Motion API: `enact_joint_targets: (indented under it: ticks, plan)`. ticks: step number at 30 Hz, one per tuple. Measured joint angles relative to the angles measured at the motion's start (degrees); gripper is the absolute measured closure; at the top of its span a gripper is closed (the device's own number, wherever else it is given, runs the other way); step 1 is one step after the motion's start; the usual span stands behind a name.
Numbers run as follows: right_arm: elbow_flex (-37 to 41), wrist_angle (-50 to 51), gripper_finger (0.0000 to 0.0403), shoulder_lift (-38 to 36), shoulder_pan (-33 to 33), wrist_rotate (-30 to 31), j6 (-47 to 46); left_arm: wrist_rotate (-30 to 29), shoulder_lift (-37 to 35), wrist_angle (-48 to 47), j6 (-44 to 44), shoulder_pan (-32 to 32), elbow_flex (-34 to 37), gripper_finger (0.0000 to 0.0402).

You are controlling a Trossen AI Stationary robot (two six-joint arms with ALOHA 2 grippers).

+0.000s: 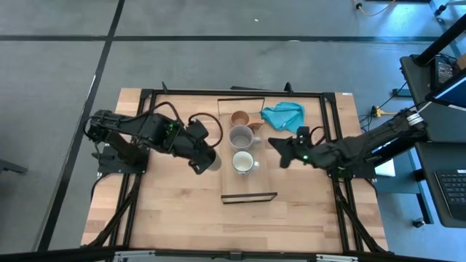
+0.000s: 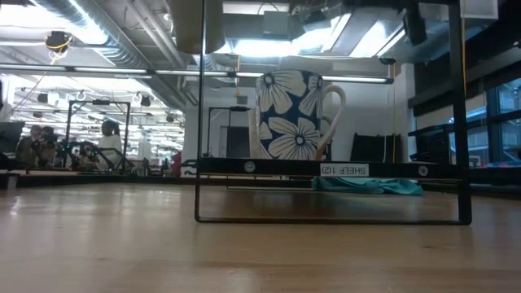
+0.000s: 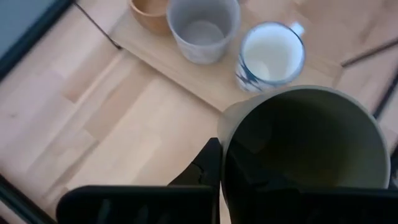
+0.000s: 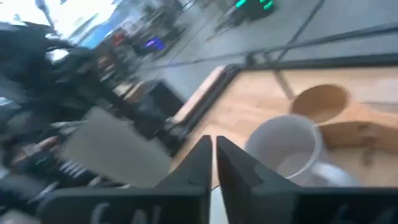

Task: Stack small to large cups/mugs on shelf
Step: Put the gray cup on the shelf

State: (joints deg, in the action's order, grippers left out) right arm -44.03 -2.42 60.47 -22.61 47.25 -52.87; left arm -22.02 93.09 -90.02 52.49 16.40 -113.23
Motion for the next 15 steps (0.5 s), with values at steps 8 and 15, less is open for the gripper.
enact_joint_targets:
  ticks: [8,15]
  plan:
    - [-0.04,27.36,0.0399,-8.48,-0.32,-7.12,-22.35,1.97,-0.3,-0.01,-0.67,-0.01,0.0,0.0401]
    - [0.02,45.28,0.0401,-4.83,-2.03,-20.11,-38.7,2.05,-0.25,0.01,-0.08,0.02,1.16,0.0401]
